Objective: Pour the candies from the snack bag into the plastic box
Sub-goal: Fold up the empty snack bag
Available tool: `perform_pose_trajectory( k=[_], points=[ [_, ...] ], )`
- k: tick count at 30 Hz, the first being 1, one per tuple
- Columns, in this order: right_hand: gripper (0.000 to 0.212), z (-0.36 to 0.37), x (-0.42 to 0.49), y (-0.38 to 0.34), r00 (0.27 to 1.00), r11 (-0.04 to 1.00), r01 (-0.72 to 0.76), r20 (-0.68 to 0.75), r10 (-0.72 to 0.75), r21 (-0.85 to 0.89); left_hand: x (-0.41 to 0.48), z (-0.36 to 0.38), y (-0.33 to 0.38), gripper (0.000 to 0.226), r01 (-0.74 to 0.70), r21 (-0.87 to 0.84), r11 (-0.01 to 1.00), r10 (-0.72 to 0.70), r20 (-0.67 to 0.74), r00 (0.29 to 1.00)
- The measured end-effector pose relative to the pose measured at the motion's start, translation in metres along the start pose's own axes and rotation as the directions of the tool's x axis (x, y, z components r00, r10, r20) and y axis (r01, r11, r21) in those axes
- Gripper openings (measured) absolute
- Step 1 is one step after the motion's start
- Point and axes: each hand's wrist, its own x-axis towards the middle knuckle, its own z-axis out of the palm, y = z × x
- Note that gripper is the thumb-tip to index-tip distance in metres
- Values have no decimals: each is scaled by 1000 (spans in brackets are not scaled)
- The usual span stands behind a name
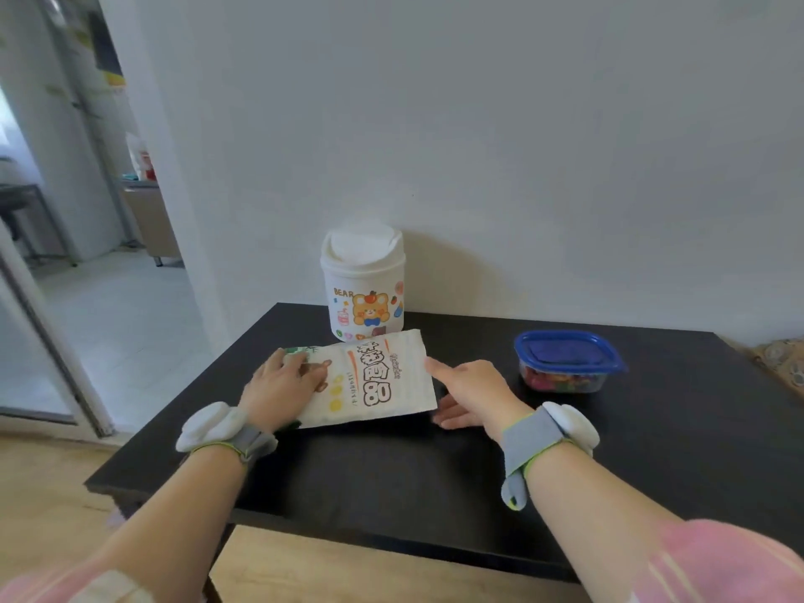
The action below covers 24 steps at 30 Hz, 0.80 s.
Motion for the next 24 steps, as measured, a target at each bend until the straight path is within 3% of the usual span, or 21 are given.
perform_pose_trajectory(
  k=[3, 6, 9, 11, 15, 19, 21, 24],
  points=[
    [26, 8, -2, -1, 996, 987, -21, 91, 6, 160, -9, 3, 16, 64, -10, -41, 999, 11, 32, 999],
    [26, 6, 0, -2, 997, 964, 69, 14, -75, 256, -13, -2, 37, 73, 20, -315, 949, -34, -37, 999],
    [30, -7, -1, -6, 992, 949, 111, 23, -123, 294, -7, -12, 42, 73, 158, -721, 675, -198, 29, 980],
    [31, -18, -3, -6, 989, 954, 126, 44, -143, 273, 2, -16, 35, 72, 238, -848, 474, -237, 137, 962],
    [33, -40, 1, -6, 980, 941, 194, -90, -176, 277, -3, -18, 36, 44, 280, -934, 220, -116, 260, 959],
    [26, -53, 6, -5, 965, 756, 228, -246, -90, 614, -12, -15, 55, 22, 309, -945, 107, -30, 307, 951],
    [20, -52, 3, -4, 980, 683, 177, -189, -58, 709, -13, -11, 67, 20, 246, -968, 56, -27, 244, 969],
    [16, -39, -2, -2, 995, 739, 89, -20, -101, 667, -22, 0, 91, 28, 163, -986, 18, -18, 163, 987]
  ],
)
